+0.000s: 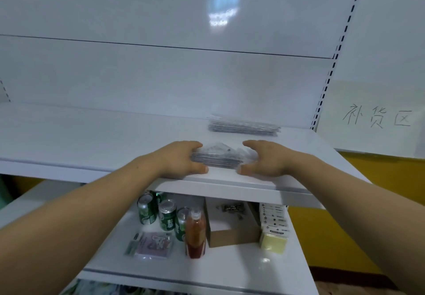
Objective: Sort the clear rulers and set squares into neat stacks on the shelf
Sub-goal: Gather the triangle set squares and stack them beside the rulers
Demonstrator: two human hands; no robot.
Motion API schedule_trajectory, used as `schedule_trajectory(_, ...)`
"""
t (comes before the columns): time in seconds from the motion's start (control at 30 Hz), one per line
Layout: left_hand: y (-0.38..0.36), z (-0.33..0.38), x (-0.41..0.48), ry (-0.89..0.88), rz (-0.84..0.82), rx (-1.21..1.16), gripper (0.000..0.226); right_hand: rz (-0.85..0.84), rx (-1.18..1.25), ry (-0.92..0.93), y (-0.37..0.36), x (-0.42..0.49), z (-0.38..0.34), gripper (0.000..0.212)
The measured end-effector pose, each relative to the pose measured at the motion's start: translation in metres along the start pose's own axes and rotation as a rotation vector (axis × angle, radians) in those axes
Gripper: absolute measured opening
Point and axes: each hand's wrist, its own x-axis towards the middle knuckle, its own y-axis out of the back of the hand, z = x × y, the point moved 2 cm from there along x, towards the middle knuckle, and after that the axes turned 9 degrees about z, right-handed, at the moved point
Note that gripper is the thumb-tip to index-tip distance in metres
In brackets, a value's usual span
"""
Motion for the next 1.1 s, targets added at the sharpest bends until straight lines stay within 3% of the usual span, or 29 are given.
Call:
schedule_trajectory(0.33, 0.003, 0.002, -0.001, -0.050, 0.065, -0.056, 0.066, 0.030, -0.152, -0.060, 0.004, -0.011, 0.005, 0.095)
schedule_trajectory(0.43, 0.003, 0.004, -0.002, -0.048, 0.079, -0.068, 0.065, 0.031, -0.051, -0.016, 0.006, -0.008, -0.010, 0.095)
schedule_trajectory(0.63, 0.005, 0.000, 0.004, -0.043, 0.137, -0.062, 0.047, 0.078, -0.164, 0.109, 0.001, 0.003, -0.044, 0.038)
schedule_trajectory(0.77, 0.005, -0.006, 0.004, -0.017, 0.141, -0.131, 0.054, 0.066, -0.107, 0.092, 0.000, 0.001, -0.047, 0.052)
schedule_trajectory(0.97, 0.002, -0.008, 0.004, 0.001, 0.196, -0.259, 0.041, 0.072, -0.075, 0.102, 0.005, 0.001, -0.046, 0.049)
schedule_trajectory(1.1, 0.004, -0.007, 0.000, -0.010, 0.171, -0.251, 0.049, 0.047, -0.072, 0.060, 0.005, 0.003, -0.042, 0.047)
